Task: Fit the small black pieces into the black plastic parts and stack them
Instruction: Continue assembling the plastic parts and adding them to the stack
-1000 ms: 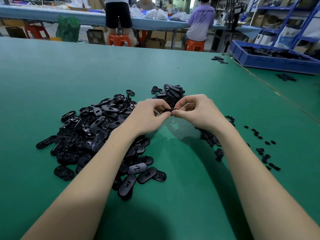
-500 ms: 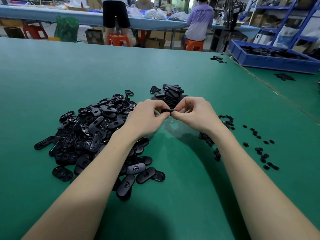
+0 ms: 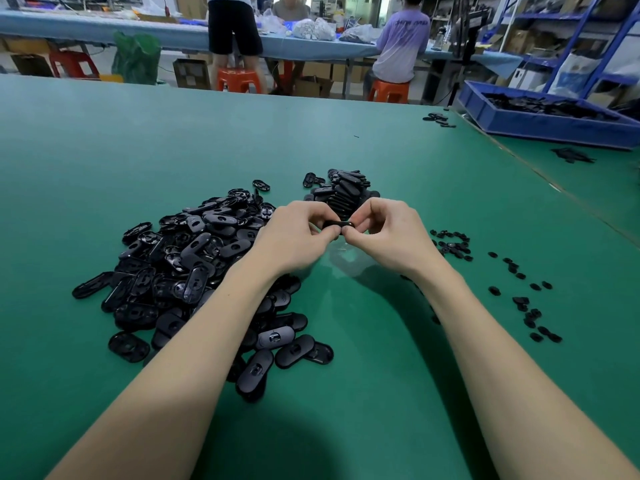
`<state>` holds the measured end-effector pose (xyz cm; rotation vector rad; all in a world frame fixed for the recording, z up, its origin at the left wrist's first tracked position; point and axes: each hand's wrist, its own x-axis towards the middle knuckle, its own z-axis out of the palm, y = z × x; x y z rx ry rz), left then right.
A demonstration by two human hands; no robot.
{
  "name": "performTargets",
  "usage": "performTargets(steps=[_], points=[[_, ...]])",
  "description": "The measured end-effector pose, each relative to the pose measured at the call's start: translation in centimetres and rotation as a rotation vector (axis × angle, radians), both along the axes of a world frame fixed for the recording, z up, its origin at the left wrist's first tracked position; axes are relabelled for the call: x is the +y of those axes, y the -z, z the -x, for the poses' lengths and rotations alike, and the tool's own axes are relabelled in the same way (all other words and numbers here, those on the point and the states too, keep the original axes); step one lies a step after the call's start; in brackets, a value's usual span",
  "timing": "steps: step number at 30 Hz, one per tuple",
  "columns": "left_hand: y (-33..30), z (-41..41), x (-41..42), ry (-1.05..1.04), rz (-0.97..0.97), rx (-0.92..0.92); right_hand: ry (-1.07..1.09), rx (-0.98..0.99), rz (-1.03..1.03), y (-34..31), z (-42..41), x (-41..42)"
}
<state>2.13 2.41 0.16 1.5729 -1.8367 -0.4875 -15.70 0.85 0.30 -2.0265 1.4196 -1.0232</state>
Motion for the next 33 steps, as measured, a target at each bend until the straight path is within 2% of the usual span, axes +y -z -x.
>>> performTargets(steps=[3, 5, 7, 10, 13, 23, 29, 31, 33], points=[[0.2, -0.1, 0.0, -0.045, -0.01, 0.122, -0.084, 0.094, 0.041, -0.1, 0.4, 0.2], [0.2, 0.0, -0.1, -0.061, -0.022, 0.195, -0.049, 0.187, 0.115, -0.2, 0.2, 0.1], [0.1, -0.1, -0.3, -0.065, -0.016, 0.203, 0.023, 0.169, 0.133, -0.5, 0.2, -0.2], [-0.1, -1.2, -0.5, -0.076, 0.025, 0.07, 0.159, 0.106, 0.062, -1.5, 0.3, -2.0], [-0.3, -2.2, -0.7, -0.037, 0.022, -0.058, 0.252, 0.136, -0.025, -3.3, 0.0, -4.9], [0.0, -3.0, -0.8, 0.058, -0.025, -0.155, 0.332, 0.21, -0.221, -5.0, -2.0, -10.6], [-0.3, -3.8, -1.0, 0.049, -0.019, -0.146, 0.268, 0.2, -0.103, -5.3, -2.0, -8.6], [-0.4, -4.1, -0.9, 0.037, -0.019, -0.137, 0.142, 0.216, -0.095, -5.4, -2.1, -6.6], [-0.4, -4.2, -0.9, 0.03, -0.022, -0.122, -0.061, 0.312, -0.166, -5.3, -2.2, -4.0]])
